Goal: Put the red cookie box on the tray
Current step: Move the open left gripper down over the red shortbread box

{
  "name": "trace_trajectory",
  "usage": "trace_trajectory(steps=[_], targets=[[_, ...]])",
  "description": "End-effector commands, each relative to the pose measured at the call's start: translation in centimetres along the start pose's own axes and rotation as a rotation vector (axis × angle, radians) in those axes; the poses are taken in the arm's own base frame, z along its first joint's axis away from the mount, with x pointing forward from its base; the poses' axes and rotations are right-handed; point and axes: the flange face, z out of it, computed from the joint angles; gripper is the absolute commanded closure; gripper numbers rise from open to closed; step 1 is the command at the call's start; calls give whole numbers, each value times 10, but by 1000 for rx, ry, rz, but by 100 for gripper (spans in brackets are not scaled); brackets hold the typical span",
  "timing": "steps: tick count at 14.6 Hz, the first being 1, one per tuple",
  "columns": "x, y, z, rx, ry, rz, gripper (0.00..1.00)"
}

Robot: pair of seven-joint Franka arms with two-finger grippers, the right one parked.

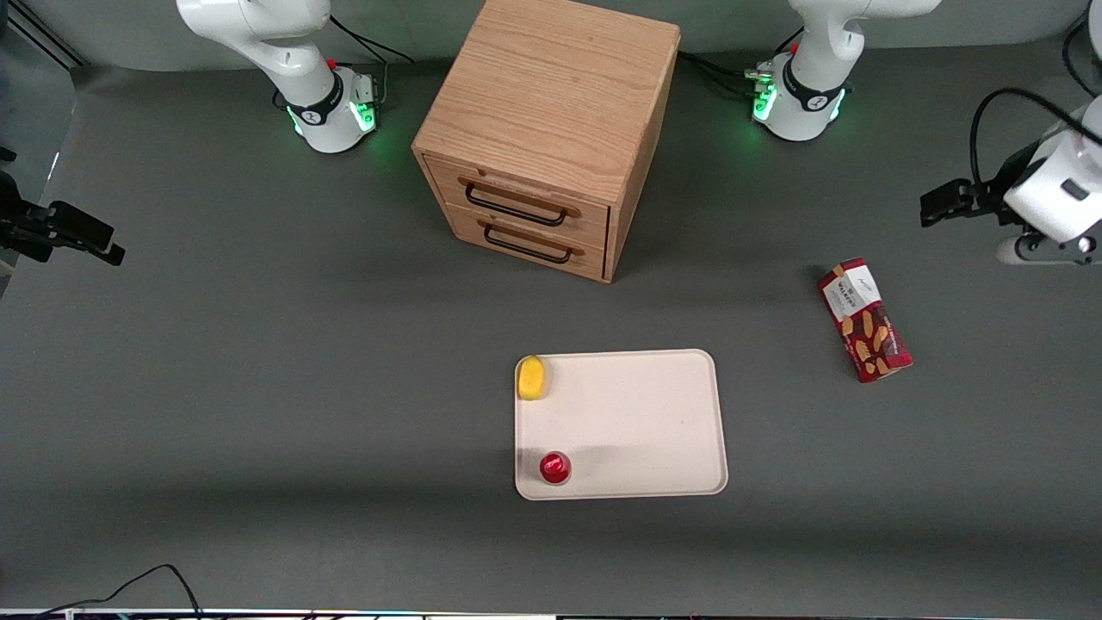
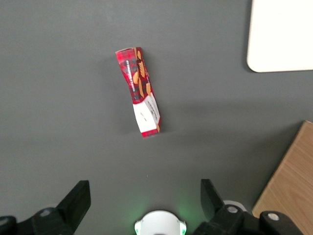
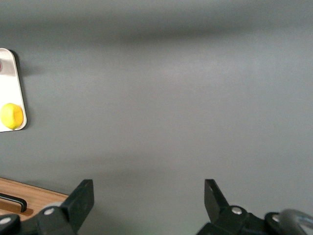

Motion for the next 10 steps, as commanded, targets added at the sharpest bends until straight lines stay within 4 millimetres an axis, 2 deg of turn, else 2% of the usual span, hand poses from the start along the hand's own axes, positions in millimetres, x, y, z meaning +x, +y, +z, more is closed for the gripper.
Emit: trace_trajectory(steps=[1, 3, 7, 10], targets=[[-1, -16, 80, -4, 33, -31, 0], [1, -29, 132, -26, 78, -65, 0], [7, -24, 217, -48, 165, -90, 0], [22, -27, 276, -30, 228, -101, 0]])
